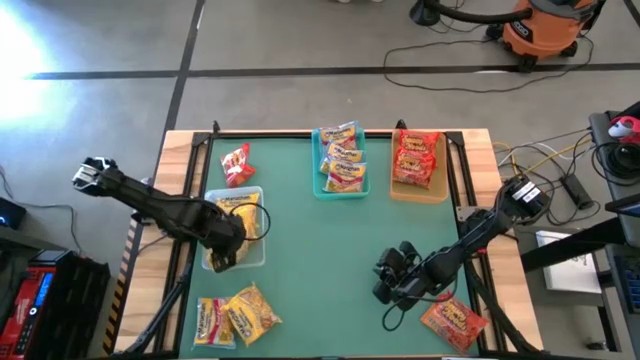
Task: Sort Maruchan noodles
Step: Put the right yellow noodle pack into the transparent bin, then put the yellow noodle pack into the transparent bin
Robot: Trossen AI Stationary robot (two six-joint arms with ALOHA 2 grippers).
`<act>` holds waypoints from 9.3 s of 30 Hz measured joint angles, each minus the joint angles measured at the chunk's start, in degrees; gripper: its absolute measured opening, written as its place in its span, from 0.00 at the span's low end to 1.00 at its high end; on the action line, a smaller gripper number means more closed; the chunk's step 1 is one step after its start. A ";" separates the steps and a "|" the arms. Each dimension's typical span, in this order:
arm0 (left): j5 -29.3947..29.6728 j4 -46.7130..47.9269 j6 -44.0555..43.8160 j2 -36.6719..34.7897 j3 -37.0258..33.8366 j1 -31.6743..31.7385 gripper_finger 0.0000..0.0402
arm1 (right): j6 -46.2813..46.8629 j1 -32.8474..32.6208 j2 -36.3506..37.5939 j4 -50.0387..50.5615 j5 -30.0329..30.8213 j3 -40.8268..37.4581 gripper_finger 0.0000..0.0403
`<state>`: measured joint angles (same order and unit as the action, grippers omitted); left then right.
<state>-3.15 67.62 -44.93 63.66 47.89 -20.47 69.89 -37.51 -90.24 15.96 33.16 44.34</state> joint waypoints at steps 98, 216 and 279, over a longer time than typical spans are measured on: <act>13.32 -31.63 -64.78 29.73 13.19 -26.47 0.38 | -7.96 9.04 0.02 -28.73 -6.66 0.02 0.20; 47.22 -36.33 -77.66 39.18 14.25 -23.59 0.39 | -30.62 17.31 -24.85 -17.85 -21.62 25.05 0.20; 47.67 -45.97 -62.23 42.51 14.60 -19.15 0.29 | -33.50 16.36 -17.51 -10.68 -33.98 24.37 0.20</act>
<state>44.53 21.65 -107.17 106.16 62.49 -39.62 36.39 -21.15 -107.74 5.27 -0.82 68.71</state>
